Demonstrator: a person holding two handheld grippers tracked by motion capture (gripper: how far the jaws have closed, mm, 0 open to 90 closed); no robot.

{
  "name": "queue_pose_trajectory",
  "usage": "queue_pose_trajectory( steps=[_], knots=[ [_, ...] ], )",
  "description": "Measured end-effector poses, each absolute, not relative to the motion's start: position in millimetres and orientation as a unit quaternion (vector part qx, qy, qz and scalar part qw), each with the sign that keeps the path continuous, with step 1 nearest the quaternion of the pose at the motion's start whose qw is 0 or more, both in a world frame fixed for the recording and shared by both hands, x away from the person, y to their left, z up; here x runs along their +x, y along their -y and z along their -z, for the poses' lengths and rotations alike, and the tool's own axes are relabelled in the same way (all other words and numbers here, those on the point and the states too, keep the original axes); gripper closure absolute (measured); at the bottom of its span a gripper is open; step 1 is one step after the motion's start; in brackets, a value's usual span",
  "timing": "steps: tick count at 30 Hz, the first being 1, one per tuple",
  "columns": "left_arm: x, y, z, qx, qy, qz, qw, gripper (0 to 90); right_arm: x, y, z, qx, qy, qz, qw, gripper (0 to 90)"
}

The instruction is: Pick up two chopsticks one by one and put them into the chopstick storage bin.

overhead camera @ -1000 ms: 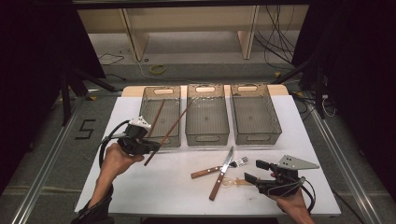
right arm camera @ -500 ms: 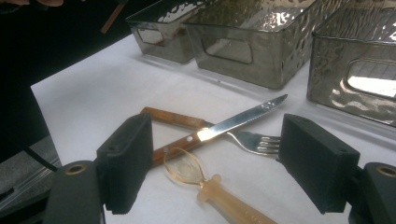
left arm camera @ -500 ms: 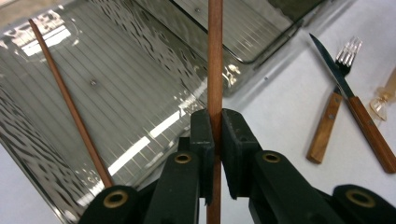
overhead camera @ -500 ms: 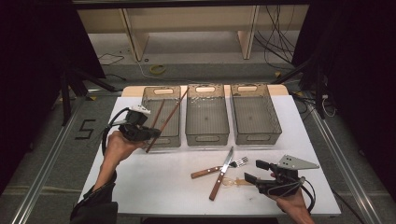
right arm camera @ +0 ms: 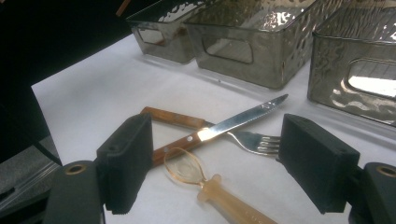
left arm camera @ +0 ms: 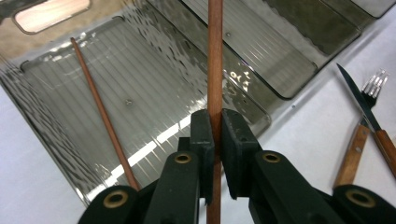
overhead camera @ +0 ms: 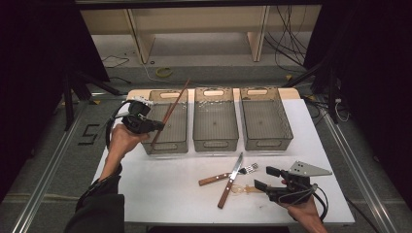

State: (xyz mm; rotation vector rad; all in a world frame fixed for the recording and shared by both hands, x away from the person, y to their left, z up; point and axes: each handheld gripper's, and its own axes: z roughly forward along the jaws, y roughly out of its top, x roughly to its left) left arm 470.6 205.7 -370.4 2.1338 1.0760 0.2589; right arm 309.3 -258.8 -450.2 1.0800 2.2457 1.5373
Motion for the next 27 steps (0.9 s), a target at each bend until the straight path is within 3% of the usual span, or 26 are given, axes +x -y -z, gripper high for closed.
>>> queue_pose_trajectory(
  steps=[27],
  knots=[
    [510,-217,397,0.802,-0.471,-0.119,0.348,83.2,310,259,451,0.367,-0.763,-0.522,0.104,27.2]
  ],
)
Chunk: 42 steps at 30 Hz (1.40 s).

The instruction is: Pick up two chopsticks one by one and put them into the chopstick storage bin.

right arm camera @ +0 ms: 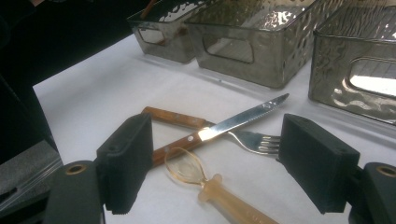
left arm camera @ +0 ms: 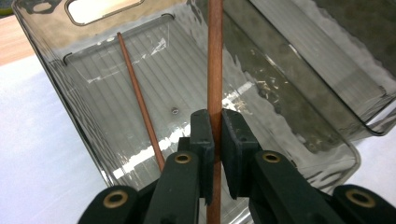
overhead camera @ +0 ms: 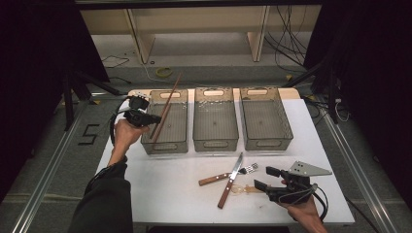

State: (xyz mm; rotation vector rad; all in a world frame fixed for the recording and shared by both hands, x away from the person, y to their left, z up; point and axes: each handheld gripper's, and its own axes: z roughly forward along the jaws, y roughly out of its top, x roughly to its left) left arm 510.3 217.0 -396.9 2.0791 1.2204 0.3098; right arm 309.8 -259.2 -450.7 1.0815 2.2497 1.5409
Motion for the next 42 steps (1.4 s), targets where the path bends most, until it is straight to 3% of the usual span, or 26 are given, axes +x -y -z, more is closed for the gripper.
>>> queue_pose_trajectory(
  steps=[42],
  knots=[
    [510,-213,427,0.816,-0.475,-0.103,0.312,83.1,309,259,450,0.367,-0.762,-0.524,0.104,27.3]
  ],
)
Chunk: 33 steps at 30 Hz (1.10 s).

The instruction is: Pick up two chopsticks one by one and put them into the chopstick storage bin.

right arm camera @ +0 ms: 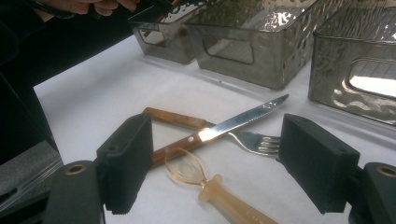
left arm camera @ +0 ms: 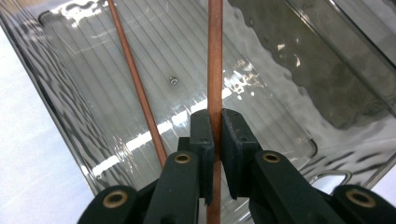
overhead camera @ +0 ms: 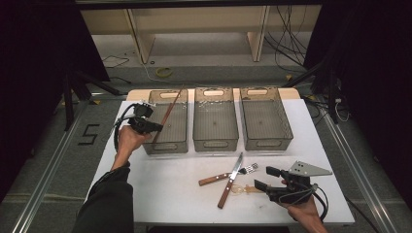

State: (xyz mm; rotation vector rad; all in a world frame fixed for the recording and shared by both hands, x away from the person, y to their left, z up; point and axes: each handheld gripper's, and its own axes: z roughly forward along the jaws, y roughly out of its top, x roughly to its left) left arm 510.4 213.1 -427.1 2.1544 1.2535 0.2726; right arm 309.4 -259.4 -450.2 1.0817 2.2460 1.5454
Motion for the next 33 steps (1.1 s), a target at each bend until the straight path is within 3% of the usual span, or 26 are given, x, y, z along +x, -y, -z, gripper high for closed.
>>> queue_pose_trajectory(
  steps=[18,30,33],
  knots=[
    [508,-217,432,0.804,-0.491,-0.094,0.322,79.5,310,259,450,0.367,-0.762,-0.524,0.104,27.2],
    [482,-215,408,0.777,-0.487,-0.108,0.384,43.6,312,260,447,0.359,-0.773,-0.511,0.113,27.2],
    [470,-216,408,0.776,-0.478,-0.108,0.397,38.8,314,260,444,0.352,-0.78,-0.504,0.117,27.2]
  ],
)
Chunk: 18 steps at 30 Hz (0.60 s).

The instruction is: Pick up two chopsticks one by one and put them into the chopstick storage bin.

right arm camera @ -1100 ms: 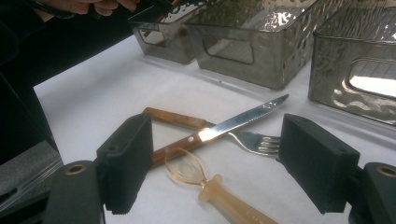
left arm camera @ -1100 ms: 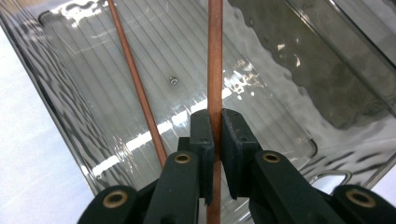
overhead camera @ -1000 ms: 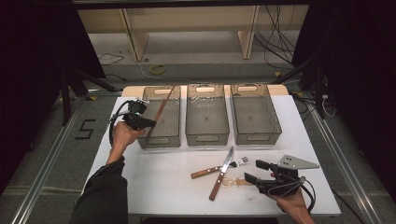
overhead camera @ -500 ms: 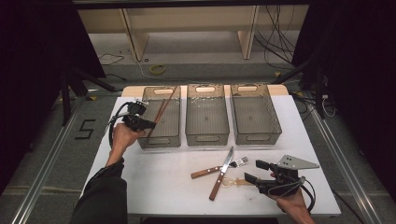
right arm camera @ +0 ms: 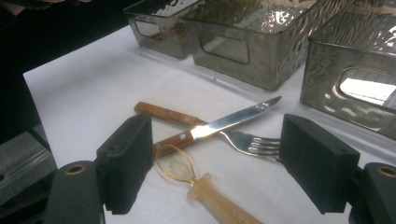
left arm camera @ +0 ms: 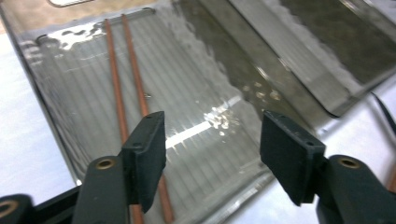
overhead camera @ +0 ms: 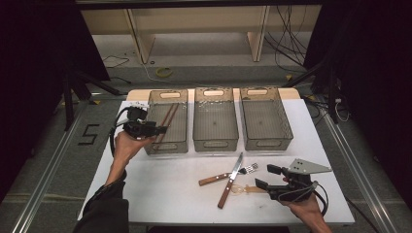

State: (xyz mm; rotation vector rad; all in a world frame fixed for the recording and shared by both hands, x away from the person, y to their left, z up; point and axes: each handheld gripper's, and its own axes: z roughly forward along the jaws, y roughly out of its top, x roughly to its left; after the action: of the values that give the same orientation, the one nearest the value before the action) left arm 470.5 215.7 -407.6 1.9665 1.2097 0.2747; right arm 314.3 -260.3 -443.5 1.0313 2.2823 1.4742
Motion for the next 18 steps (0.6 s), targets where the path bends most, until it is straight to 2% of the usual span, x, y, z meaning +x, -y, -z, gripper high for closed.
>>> queue_pose_trajectory(
  steps=[10,18],
  knots=[
    [440,-220,406,0.761,-0.459,-0.11,0.444,27.5,322,256,440,0.331,-0.81,-0.47,0.118,27.2],
    [414,-216,411,0.761,-0.443,-0.115,0.46,23.8,331,247,439,0.311,-0.834,-0.443,0.11,27.2]
  ],
)
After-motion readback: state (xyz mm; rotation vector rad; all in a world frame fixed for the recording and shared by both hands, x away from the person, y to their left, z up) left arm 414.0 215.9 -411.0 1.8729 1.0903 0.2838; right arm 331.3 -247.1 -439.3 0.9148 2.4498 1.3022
